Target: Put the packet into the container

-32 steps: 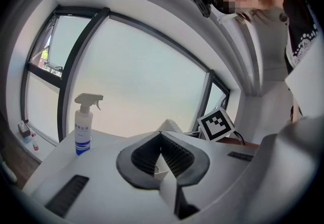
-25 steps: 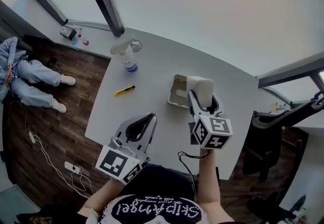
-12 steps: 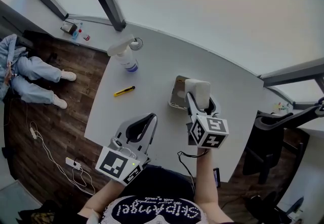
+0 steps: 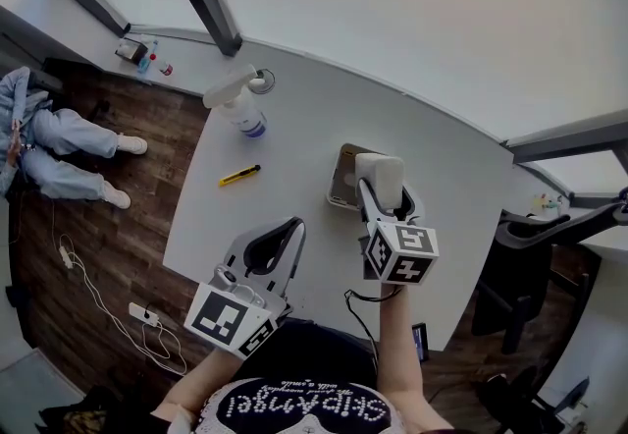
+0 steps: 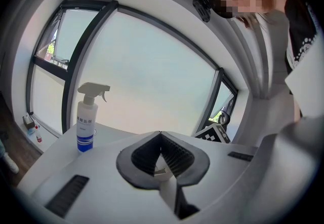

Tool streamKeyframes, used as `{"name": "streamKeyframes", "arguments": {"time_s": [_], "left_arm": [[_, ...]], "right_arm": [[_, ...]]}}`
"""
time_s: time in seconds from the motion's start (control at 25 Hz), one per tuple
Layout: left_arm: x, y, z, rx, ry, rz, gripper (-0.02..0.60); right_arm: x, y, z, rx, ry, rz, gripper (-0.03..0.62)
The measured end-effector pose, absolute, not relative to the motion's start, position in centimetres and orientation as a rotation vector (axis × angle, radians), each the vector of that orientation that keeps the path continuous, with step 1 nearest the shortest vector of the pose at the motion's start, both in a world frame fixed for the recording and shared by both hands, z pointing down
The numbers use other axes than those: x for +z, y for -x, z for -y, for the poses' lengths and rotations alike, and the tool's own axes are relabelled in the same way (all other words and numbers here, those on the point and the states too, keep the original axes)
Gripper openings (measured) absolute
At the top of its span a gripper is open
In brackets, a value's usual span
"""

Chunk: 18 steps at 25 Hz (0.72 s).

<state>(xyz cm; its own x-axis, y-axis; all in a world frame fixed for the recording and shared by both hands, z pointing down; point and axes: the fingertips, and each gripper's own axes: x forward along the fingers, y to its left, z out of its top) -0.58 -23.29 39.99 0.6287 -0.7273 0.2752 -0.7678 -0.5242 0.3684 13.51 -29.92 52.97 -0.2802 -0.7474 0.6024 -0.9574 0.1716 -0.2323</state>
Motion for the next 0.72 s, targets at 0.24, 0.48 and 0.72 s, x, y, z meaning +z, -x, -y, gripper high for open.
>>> {"name": "streamKeyframes", "arguments": {"time_s": [0.24,0.48,0.72], "left_arm": [[39.9,0.7,23.2,0.120,-2.394,1.184,0.009],[40.0,0.7,23.2,0.121,-2.390,1.181,0.009],[40.1,0.6,23.4,0.120,-2.387,1.177,0.009]], "right_arm": [[54.3,-13.4,29.6,0.848,-1.594,2.077,0.276],[55.0,-12.8,29.5,0.840,-1.553,2.067,0.276],[55.6,-12.7,29.7,0.831,-1.544,2.045,0.276]]}}
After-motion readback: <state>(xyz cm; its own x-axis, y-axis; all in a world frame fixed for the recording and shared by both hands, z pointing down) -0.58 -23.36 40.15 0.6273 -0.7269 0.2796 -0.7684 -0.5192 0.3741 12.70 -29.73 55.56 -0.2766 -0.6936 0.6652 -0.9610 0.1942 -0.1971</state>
